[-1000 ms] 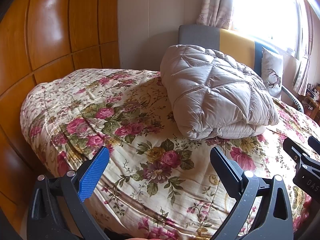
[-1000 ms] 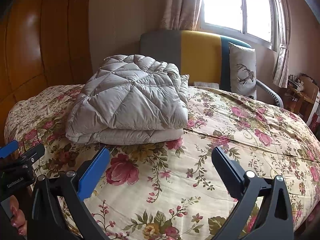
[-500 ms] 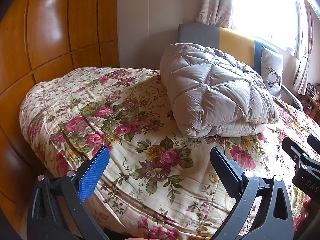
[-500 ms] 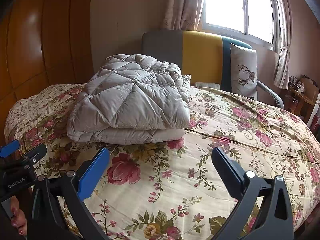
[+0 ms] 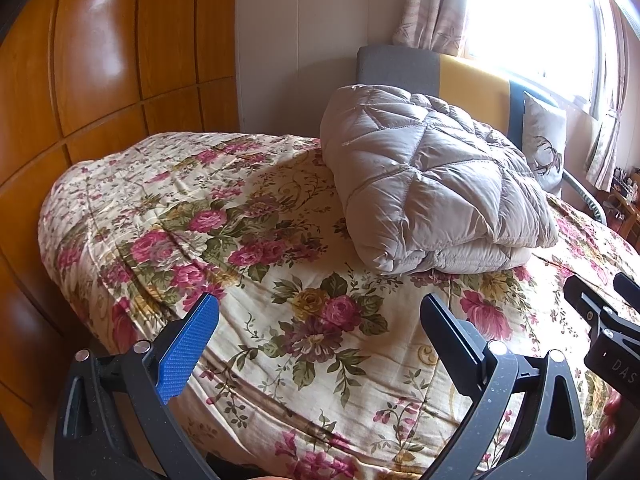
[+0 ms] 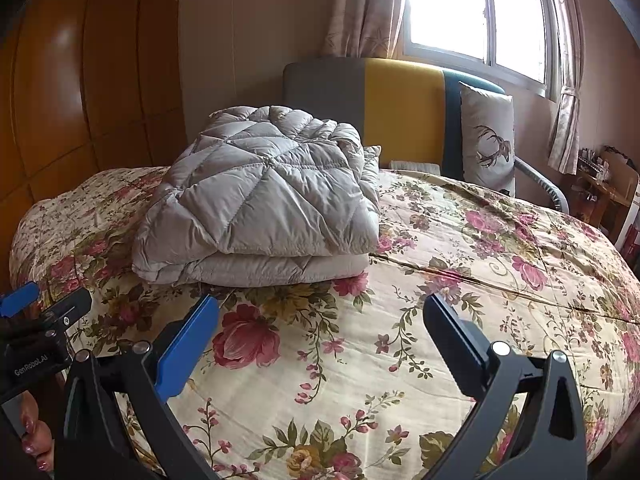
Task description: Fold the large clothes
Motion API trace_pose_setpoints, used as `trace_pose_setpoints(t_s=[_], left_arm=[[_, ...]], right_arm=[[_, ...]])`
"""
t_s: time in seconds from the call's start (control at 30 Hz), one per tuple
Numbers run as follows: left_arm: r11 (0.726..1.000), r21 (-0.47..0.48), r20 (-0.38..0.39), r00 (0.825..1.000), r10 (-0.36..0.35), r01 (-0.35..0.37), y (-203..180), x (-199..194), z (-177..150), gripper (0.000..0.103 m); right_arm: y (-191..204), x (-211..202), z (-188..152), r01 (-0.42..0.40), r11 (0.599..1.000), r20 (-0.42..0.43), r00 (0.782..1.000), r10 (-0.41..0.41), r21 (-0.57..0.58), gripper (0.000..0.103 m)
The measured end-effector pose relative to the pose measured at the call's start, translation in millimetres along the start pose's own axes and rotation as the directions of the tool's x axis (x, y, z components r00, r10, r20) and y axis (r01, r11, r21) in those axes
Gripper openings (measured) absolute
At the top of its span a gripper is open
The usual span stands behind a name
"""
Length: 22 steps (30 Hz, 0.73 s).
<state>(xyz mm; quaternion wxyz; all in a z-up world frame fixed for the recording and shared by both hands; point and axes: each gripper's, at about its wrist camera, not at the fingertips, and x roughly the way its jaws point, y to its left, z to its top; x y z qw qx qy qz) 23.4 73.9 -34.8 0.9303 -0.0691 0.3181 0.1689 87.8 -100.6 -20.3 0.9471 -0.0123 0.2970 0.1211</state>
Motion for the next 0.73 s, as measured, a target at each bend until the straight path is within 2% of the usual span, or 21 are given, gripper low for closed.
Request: trace_pose_setpoints(t_s=[0.37, 0.53, 0.63, 0.73], left_arm=[[0.999, -0.013, 0.004, 1.0, -0.03, 0.03, 0.2, -0.4, -2.7, 0.1], [1.0, -0.002, 0.003, 1.0, -0.01, 0.01, -1.8, 3.1, -2.9, 0.1], [1.0, -0.004, -0.026, 1.0, -0.001, 0.001, 4.3, 13.9, -0.5, 0.1], [0.999, -0.026, -0.071, 0.997, 0.023, -0.025, 19.0, 30.8, 4.0, 0.1]], right_arm=[[-3.5, 4.0, -1.4, 0.002, 1.0, -0.011, 1.0, -0.002, 0.019, 0.101], [-11.9, 11.7, -1.9, 0.006, 0.999, -0.034, 0.999, -0.005, 0.035, 0.101], [-39.4, 24.5, 1.6, 0.04, 0.995, -0.06, 0.998, -0.035, 0.096, 0.101], [-100.8, 48.3, 8.4, 0.151, 0.965, -0.091, 0.987, -0.134, 0.215, 0.101]])
